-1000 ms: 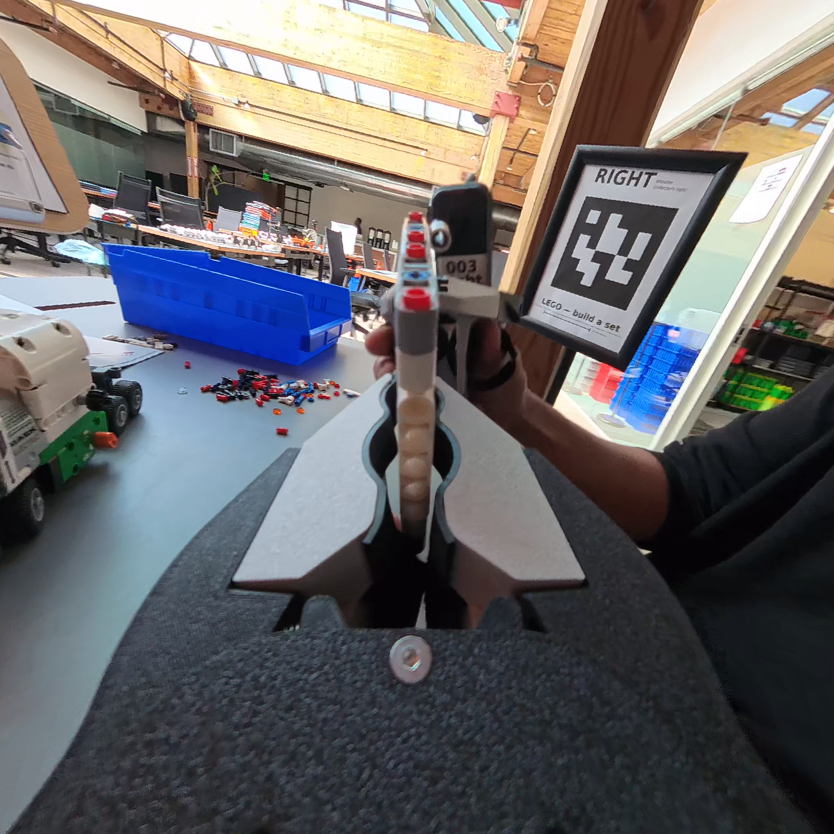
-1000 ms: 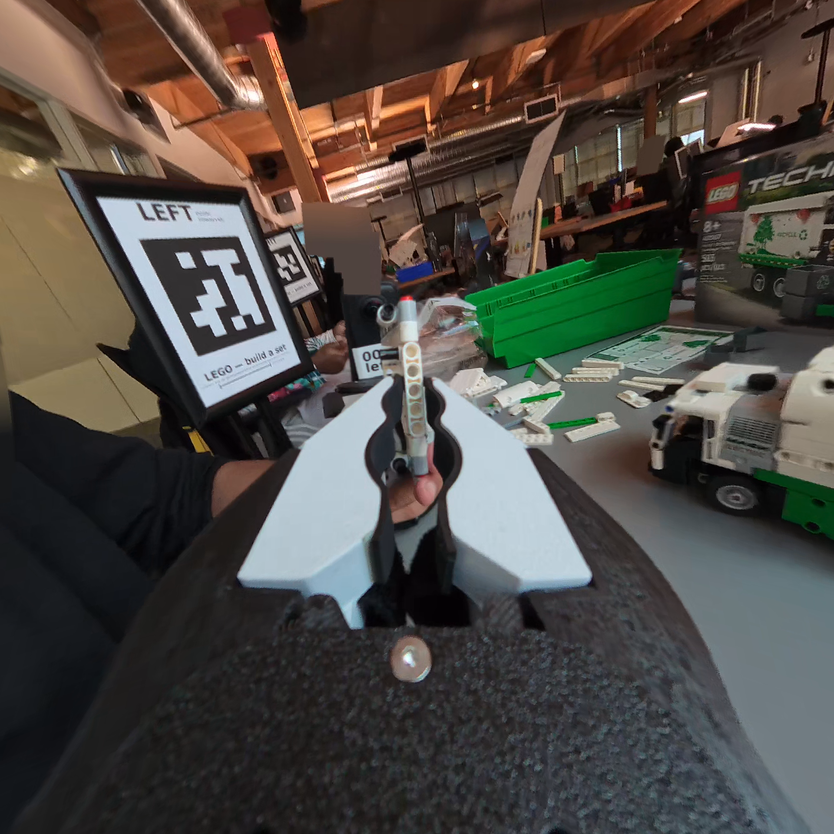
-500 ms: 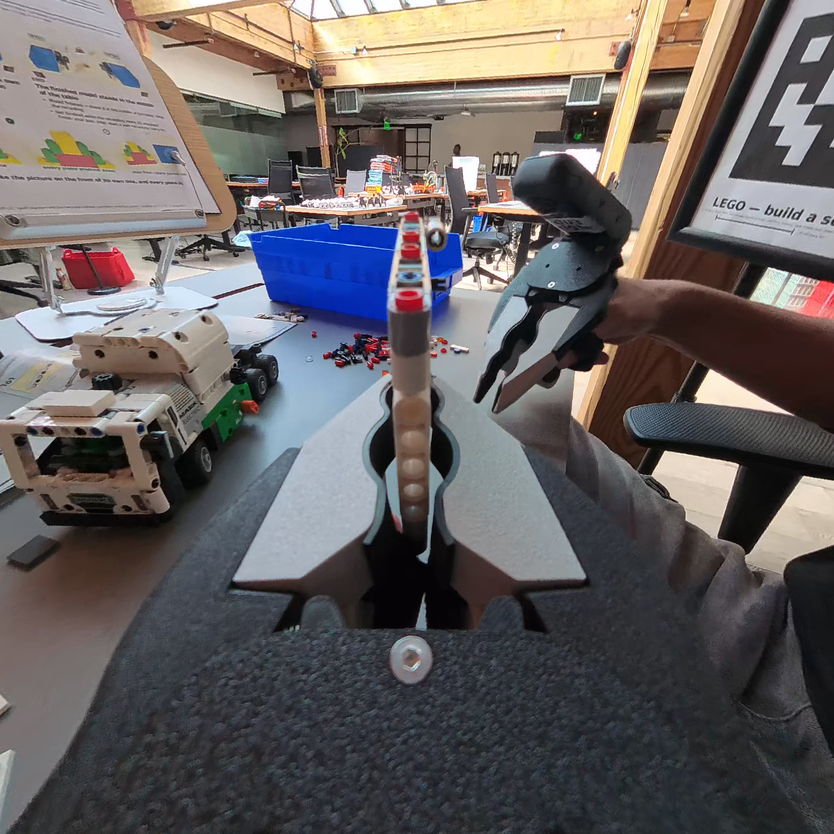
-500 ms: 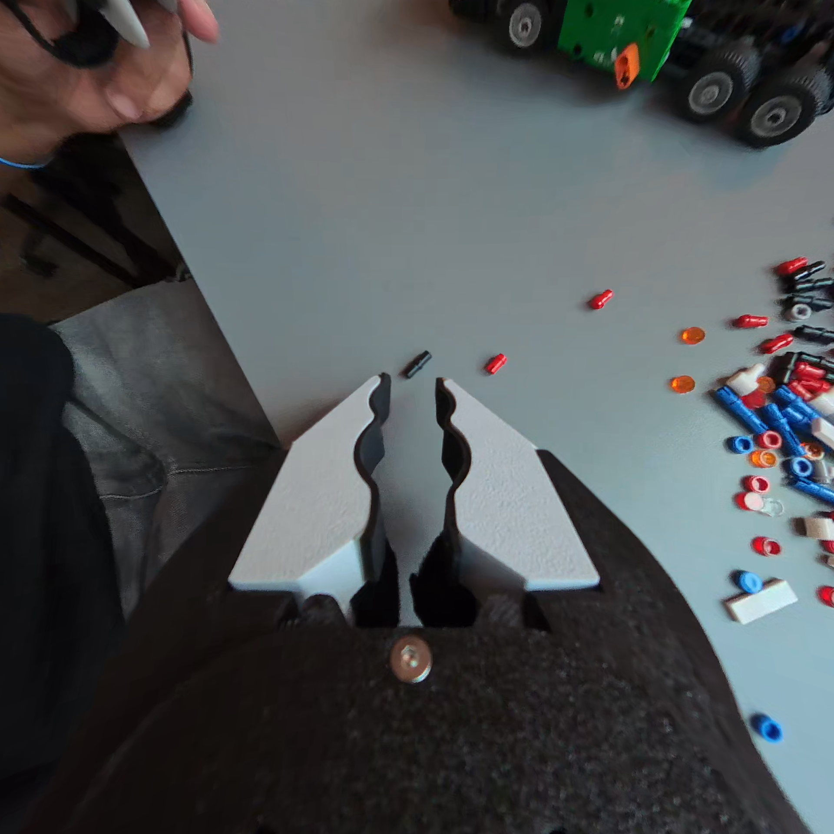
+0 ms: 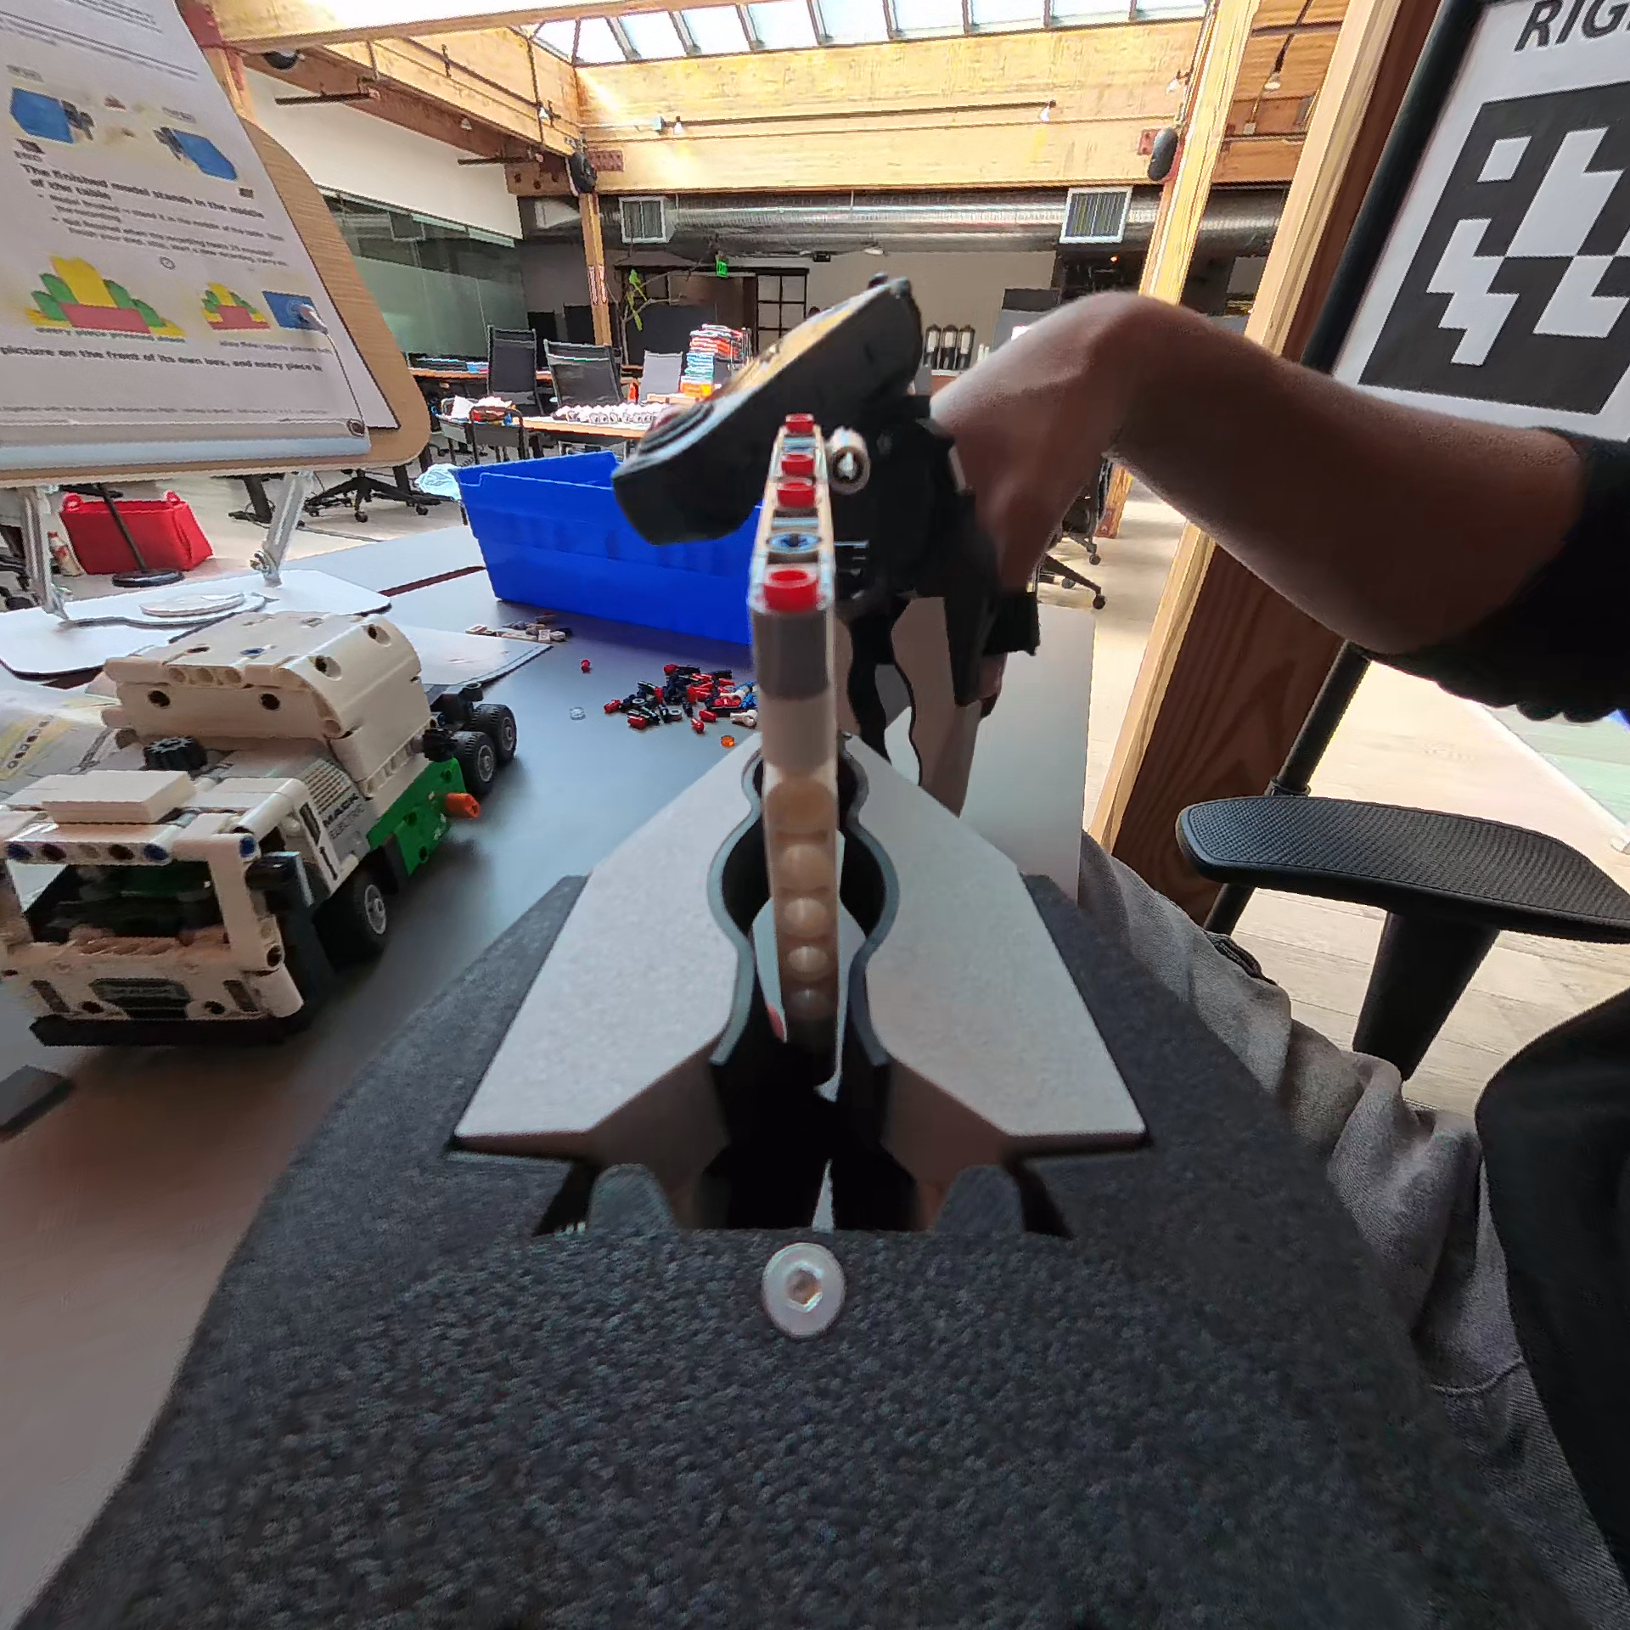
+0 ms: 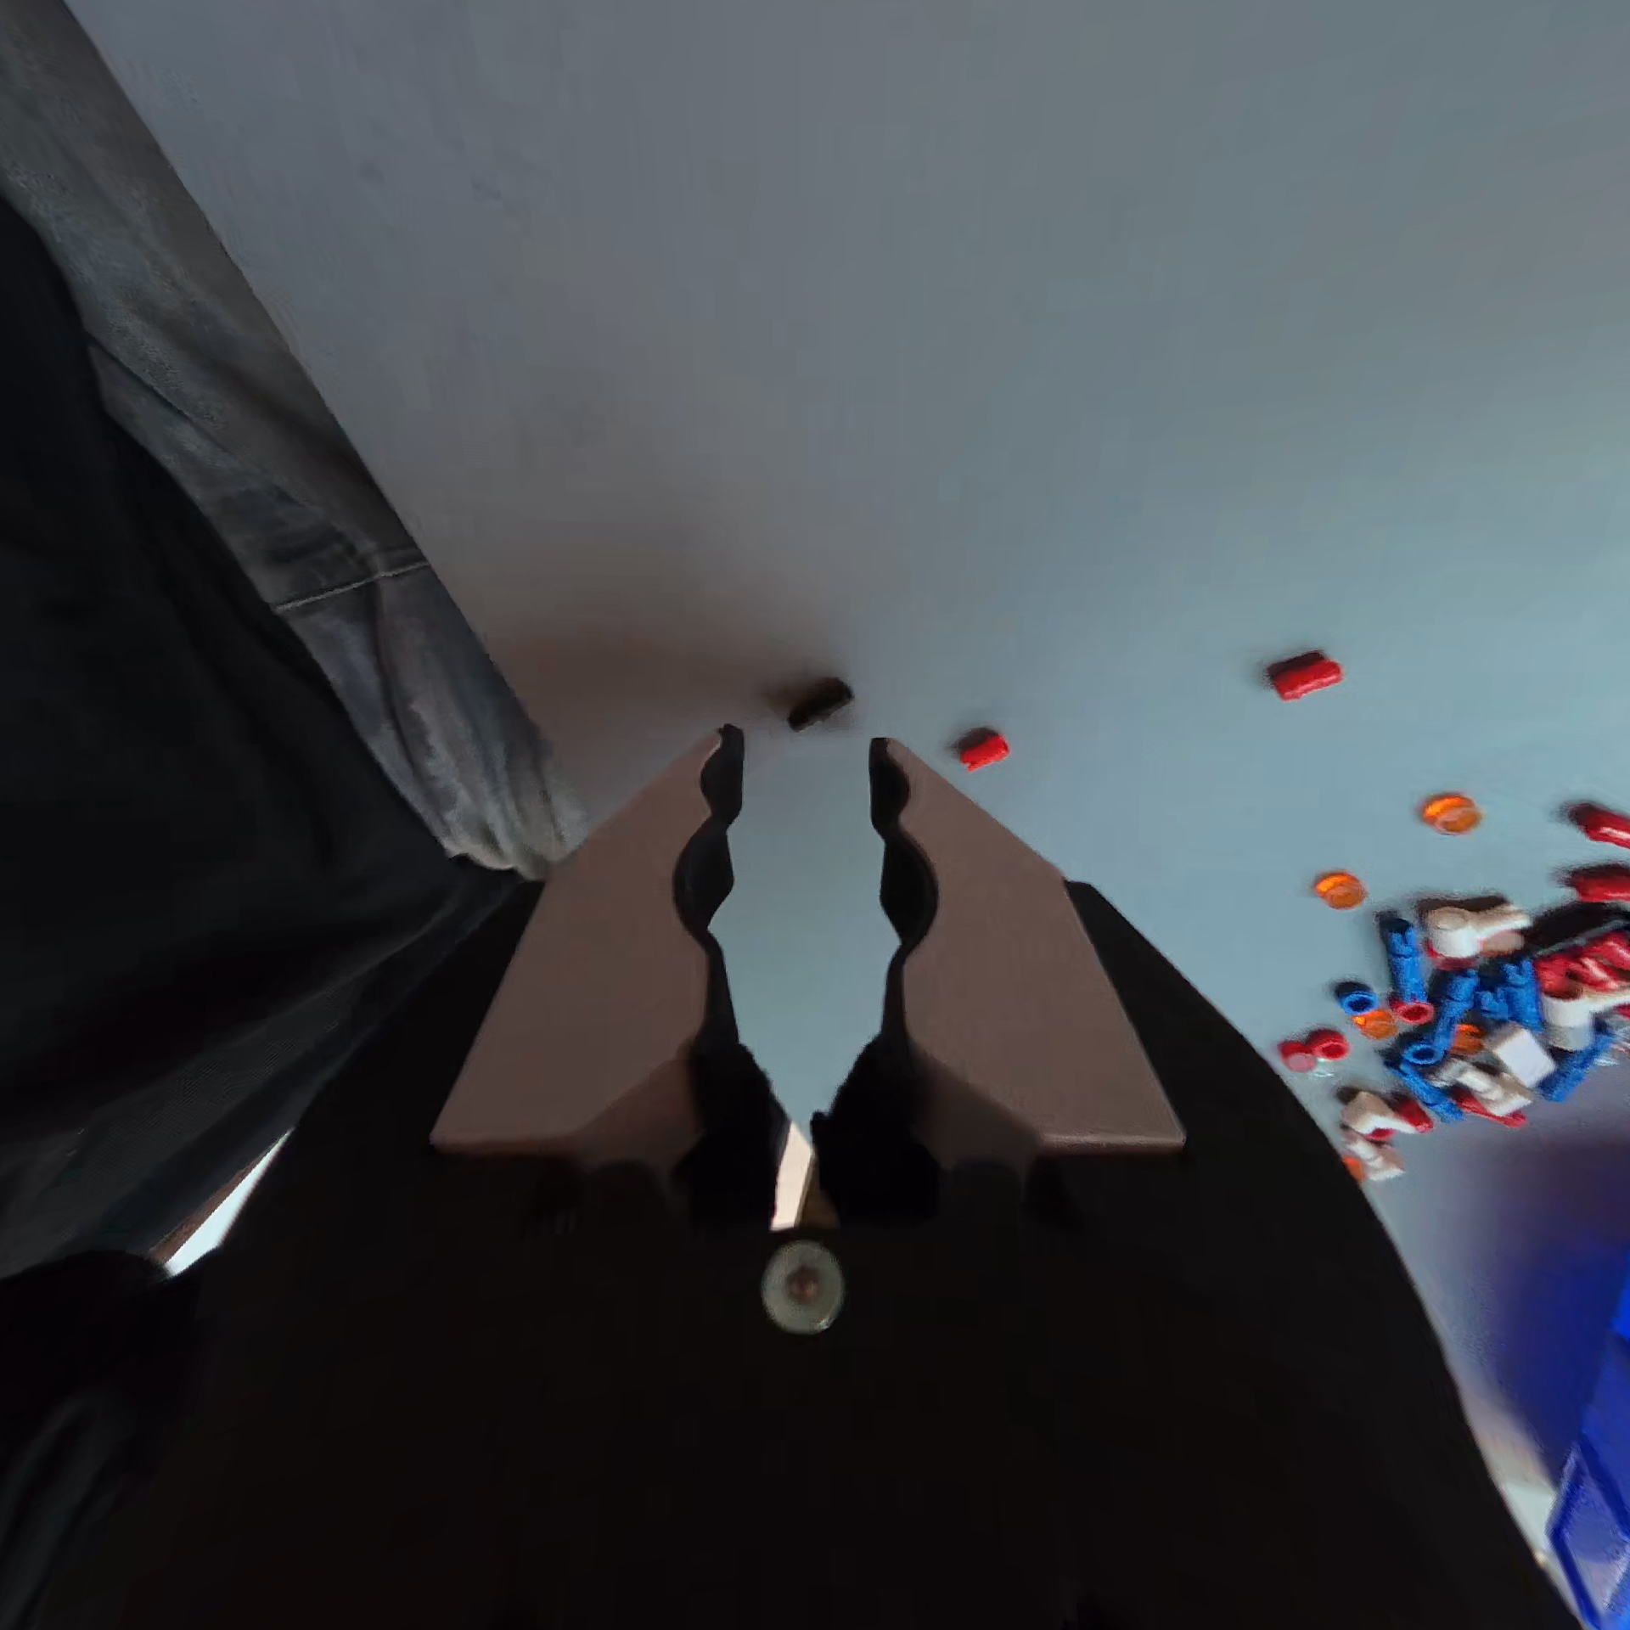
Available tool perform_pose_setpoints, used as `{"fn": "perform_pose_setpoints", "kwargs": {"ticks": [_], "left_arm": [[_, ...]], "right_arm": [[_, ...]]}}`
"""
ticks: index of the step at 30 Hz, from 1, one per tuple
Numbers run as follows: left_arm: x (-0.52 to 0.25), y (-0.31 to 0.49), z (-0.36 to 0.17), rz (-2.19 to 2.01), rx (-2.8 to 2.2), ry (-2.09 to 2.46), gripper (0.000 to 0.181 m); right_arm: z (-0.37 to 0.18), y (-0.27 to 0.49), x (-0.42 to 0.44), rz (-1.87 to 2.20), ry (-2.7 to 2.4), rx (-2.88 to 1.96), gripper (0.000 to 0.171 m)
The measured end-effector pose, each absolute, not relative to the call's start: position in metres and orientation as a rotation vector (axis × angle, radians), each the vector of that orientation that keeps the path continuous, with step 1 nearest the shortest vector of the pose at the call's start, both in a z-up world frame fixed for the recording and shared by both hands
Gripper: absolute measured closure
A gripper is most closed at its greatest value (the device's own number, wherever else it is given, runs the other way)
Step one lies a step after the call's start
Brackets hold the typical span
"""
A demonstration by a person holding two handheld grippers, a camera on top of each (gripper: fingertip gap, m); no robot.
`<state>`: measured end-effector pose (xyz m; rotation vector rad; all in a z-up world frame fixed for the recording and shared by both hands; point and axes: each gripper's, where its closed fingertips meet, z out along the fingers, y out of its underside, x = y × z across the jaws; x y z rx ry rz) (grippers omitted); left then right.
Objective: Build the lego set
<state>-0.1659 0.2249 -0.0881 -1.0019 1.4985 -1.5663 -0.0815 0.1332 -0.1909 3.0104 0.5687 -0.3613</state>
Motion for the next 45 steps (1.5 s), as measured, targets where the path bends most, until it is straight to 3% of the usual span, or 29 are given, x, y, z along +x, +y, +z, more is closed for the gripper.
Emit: {"fn": "perform_pose_setpoints", "kwargs": {"ticks": [1,3,15,20,25,29,33,38,43,45], "left_arm": [[-0.166,0.224,-0.088,-1.567,-0.998,1.501,0.175],[-0.167,0.223,-0.089,-1.563,-0.99,1.509,0.175],[-0.166,0.22,-0.09,-1.541,-0.974,1.53,0.175],[-0.166,0.219,-0.091,-1.534,-0.975,1.534,0.175],[-0.166,0.219,-0.091,-1.531,-0.971,1.534,0.175],[-0.168,0.219,-0.089,-1.535,-0.959,1.525,0.175],[-0.169,0.218,-0.088,-1.538,-0.95,1.522,0.175],[-0.169,0.217,-0.089,-1.521,-0.938,1.524,0.175],[-0.169,0.216,-0.089,-1.51,-0.934,1.526,0.175],[-0.168,0.216,-0.091,-1.505,-0.944,1.536,0.175]], "right_arm": [[-0.191,0.129,-0.087,-0.399,0.556,2.943,0.144],[-0.191,0.131,-0.089,-0.374,0.537,2.891,0.15],[-0.2,0.135,-0.076,-0.216,0.414,2.74,0.148],[-0.202,0.135,-0.078,-0.189,0.452,2.72,0.166],[-0.202,0.136,-0.077,-0.119,0.54,2.73,0.167],[-0.192,0.142,-0.072,-0.073,0.683,2.941,0.167],[-0.165,0.146,-0.058,-0.108,0.789,3.514,0.167],[-0.139,0.087,-0.021,0.024,0.048,4.202,0.167],[-0.162,0.022,0.001,0.538,-0.366,4.275,0.167],[-0.168,0.012,0.005,0.455,-0.534,4.272,0.167]]}}
